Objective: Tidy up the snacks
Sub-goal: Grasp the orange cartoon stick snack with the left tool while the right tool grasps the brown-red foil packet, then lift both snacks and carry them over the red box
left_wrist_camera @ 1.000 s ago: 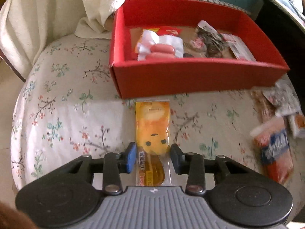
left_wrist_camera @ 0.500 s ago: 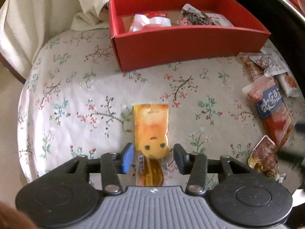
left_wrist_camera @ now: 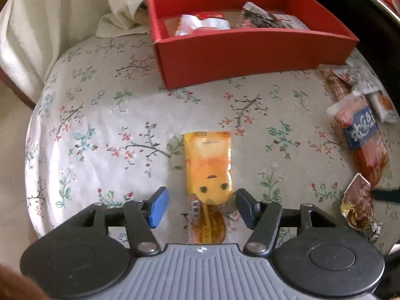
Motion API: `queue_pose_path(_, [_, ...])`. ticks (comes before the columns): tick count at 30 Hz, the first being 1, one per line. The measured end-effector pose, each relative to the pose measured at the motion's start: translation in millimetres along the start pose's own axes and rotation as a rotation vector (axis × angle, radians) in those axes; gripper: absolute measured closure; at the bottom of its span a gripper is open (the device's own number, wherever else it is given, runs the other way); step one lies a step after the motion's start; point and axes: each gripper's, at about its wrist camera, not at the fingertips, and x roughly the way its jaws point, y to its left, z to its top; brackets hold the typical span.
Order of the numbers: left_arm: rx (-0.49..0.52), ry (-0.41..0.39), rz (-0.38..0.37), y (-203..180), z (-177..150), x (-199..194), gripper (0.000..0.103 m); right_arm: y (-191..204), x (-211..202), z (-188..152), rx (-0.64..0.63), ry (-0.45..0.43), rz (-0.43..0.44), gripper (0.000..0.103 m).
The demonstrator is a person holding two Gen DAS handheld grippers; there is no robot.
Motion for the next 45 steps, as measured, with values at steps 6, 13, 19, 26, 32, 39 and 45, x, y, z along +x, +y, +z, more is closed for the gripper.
queue_pose_path(6, [0.06, 0.003, 0.01, -9.9, 0.2, 3.8, 0.036, 3.6, 9.9, -0.2, 0.006, 0.035, -0.019, 0.0])
queue_pose_path(13, [0.071, 0.014, 0.002, -8.1, -2.2, 1.8, 0.037, -0.1, 3.4, -3.5, 0.011, 0.027, -0.037, 0.013])
queue_pose_path(19, [0.033, 0.02, -0.044, -4.3, -2.2, -7.4, 0.074, -14.8, -11.6, -3.2, 0.068, -0.016, -0.005, 0.048])
queue_pose_path(26, [0.036, -0.013, -0.028, -6.1, -0.5, -14.7, 0.08, -22.9, -26.2, 8.7, 0.098, -0.085, 0.016, 0.048])
queue_pose_path(32, [0.035, -0.033, -0.053, -4.9, 4.0, -19.6, 0.099, -24.6, -28.1, 15.6, 0.129, -0.112, 0.016, 0.048])
queue_pose_path(39, [0.113, -0.06, -0.054, -21.6, 8.1, -17.7, 0.054, -24.0, -22.8, 19.4, 0.138, -0.095, 0.038, 0.048])
queue_pose_path(45, [0.208, -0.061, -0.018, -38.2, 8.9, 1.5, 0.056, -28.9, -25.5, 16.8, 0.159, -0.098, 0.049, 0.048])
